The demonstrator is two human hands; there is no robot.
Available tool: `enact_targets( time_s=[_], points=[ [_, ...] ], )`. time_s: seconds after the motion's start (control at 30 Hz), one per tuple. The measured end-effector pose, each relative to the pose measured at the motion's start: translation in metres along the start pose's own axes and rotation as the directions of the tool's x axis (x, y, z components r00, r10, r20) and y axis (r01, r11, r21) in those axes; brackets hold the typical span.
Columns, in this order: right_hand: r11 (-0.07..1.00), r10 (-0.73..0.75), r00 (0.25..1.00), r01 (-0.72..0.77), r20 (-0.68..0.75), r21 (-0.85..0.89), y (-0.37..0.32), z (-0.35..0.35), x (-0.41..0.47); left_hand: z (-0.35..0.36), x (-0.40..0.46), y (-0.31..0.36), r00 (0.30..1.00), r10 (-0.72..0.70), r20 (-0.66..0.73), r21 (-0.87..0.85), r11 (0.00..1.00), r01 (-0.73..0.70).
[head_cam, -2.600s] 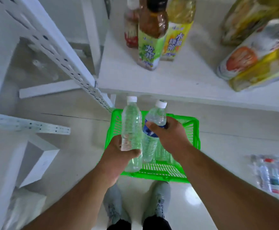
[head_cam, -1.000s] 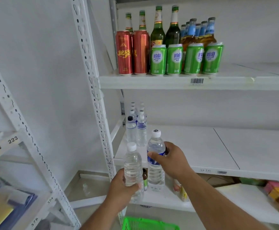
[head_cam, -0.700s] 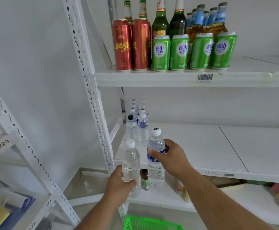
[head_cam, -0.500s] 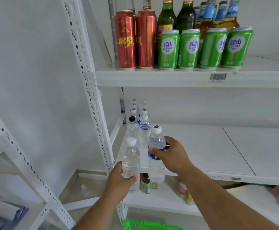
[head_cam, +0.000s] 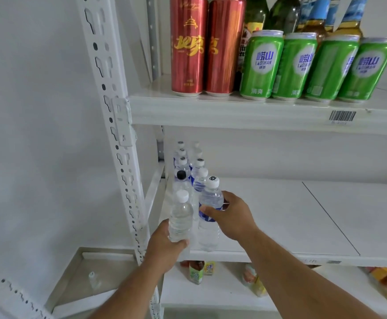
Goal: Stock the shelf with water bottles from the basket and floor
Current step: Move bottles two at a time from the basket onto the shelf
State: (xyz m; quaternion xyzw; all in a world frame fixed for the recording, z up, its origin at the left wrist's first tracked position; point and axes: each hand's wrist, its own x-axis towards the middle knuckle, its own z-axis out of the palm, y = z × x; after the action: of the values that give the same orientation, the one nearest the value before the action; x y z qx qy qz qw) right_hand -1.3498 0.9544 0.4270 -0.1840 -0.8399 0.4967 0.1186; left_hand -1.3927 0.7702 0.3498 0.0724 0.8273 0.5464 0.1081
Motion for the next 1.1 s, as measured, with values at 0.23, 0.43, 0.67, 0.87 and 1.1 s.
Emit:
enact_targets(
  time_s=[0.23, 0.43, 0.67, 0.87, 1.1],
  points=[
    [0.999, 0.033, 0.999, -0.034, 0.025, 0.016, 0.012, 0.011, 0.029, 0.006, 0.035, -0.006, 1.0, 0.005, -0.025, 0.015, 1.0, -0.004],
    [0.999, 0.045, 0.998, -0.045, 0.035, 0.0, 0.02, 0.02, 0.049, 0.018, 0.06, -0.015, 0.999, -0.018, -0.035, 0.003, 1.0, 0.018],
    [0.998, 0.057, 0.997, -0.057, 0.045, -0.003, 0.041, 0.037, 0.069, 0.03, 0.087, -0.022, 0.999, -0.014, -0.043, -0.018, 1.0, 0.013],
    [0.999, 0.041, 0.998, -0.042, 0.051, 0.01, 0.047, 0.047, 0.078, 0.031, 0.103, -0.025, 0.999, 0.012, -0.05, 0.01, 1.0, -0.012],
    [0.999, 0.036, 0.999, -0.038, 0.039, 0.031, 0.053, 0.053, 0.075, 0.031, 0.112, -0.037, 1.0, 0.002, -0.023, 0.043, 0.999, -0.001]
  ],
)
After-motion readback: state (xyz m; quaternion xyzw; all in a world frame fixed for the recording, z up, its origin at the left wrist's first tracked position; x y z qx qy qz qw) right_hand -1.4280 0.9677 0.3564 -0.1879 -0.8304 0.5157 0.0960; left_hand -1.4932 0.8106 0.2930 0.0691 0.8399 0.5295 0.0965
